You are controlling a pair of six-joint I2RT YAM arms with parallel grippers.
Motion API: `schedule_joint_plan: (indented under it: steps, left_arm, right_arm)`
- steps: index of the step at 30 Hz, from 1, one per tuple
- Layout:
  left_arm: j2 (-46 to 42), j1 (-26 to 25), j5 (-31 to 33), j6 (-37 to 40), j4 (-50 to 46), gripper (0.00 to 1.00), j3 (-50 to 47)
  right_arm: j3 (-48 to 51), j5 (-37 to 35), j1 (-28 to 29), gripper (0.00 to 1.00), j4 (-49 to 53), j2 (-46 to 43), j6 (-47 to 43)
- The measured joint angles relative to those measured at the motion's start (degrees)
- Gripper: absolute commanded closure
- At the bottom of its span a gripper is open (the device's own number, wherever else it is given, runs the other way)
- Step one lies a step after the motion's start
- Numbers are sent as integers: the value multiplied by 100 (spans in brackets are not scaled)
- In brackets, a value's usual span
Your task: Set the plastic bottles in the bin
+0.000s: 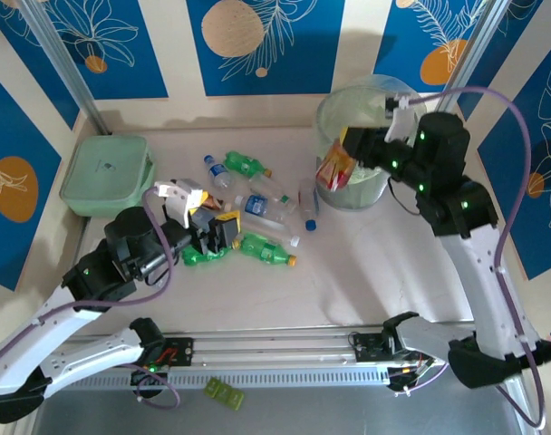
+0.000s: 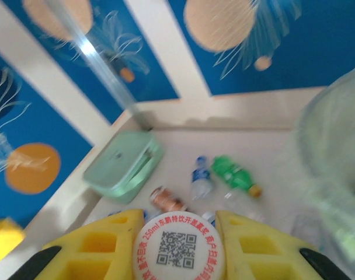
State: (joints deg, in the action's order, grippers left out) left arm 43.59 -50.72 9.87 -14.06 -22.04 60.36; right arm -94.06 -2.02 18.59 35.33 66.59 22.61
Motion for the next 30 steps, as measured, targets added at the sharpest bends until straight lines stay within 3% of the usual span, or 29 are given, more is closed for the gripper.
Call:
schedule_joint_plan:
  steps: [6, 16, 25, 30]
  left_arm:
    - [48, 0, 173, 247, 7, 8, -157]
    - [166, 0, 437, 479, 15, 8, -431]
    - [286, 24, 564, 555, 9, 8, -461]
    - [138, 52, 807, 562, 15, 9, -538]
  right_arm:
    - [-1611, -621, -413, 100, 190, 1224, -542]
    - [-2918, -1250, -981, 100, 354, 2815, -1064]
    - [-3821, -1255, -1239, 100, 1167, 4487, -999]
    - [-4061, -844, -1279, 100, 1550, 5152, -632]
